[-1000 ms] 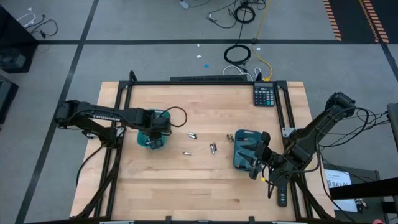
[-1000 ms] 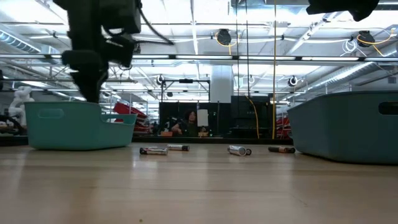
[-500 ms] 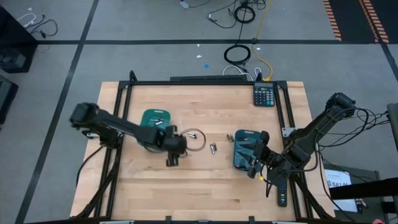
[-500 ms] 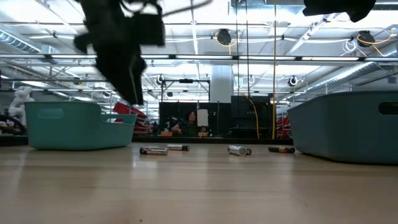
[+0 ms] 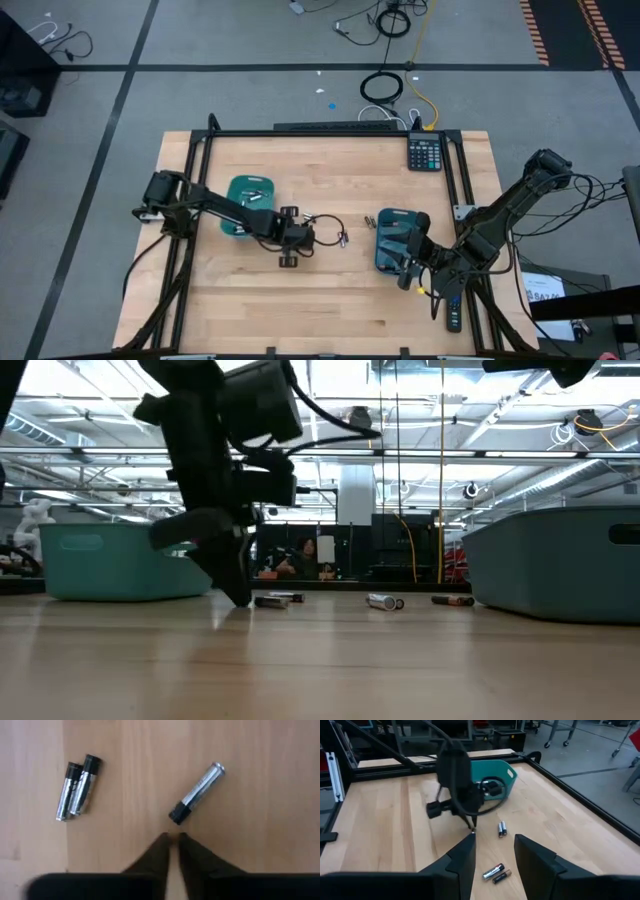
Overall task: Sort batteries
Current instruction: Put the silver battery into the green bin
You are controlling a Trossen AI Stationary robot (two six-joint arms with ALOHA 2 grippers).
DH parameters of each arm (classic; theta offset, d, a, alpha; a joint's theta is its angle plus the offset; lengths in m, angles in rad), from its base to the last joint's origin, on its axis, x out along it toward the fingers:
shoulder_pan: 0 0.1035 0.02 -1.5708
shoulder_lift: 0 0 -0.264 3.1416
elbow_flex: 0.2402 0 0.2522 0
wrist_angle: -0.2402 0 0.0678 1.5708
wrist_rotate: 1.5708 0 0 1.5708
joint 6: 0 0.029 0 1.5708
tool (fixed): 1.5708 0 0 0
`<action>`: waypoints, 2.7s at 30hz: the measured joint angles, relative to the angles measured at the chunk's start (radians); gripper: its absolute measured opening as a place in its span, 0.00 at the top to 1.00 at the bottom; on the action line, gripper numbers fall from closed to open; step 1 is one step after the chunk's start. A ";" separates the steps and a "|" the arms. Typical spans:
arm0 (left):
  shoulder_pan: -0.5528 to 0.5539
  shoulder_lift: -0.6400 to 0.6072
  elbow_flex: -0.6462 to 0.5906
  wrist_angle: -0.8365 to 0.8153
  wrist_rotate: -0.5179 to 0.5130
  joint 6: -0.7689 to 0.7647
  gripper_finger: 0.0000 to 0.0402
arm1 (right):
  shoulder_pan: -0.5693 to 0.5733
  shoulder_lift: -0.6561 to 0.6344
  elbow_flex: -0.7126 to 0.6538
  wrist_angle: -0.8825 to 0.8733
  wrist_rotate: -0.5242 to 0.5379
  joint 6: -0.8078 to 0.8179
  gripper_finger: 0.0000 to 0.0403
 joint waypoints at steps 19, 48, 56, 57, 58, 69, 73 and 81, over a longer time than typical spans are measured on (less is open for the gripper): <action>-0.049 -0.061 -0.002 0.230 -0.144 0.151 0.52 | -0.116 0.149 0.055 0.114 -0.156 -0.036 0.69; 0.224 0.208 0.183 0.293 0.143 0.349 0.57 | -0.118 0.210 0.142 0.047 -0.180 -0.127 0.69; 0.227 0.199 0.190 0.272 0.145 0.357 0.66 | -0.117 0.210 0.142 0.026 -0.184 -0.104 0.69; 0.225 0.192 0.189 0.269 0.134 0.345 0.66 | -0.117 0.210 0.142 0.017 -0.185 -0.093 0.69; 0.224 0.184 0.188 0.264 0.120 0.335 0.66 | -0.117 0.210 0.142 0.007 -0.185 -0.084 0.69; 0.196 0.096 0.213 0.082 -0.002 0.140 0.59 | -0.097 0.210 0.142 -0.002 -0.177 -0.036 0.69; 0.216 0.121 0.214 0.086 -0.003 0.054 0.50 | -0.097 0.210 0.142 -0.002 -0.176 -0.024 0.69; 0.239 0.123 0.214 0.064 -0.003 -0.010 0.42 | -0.097 0.210 0.142 -0.001 -0.162 -0.030 0.69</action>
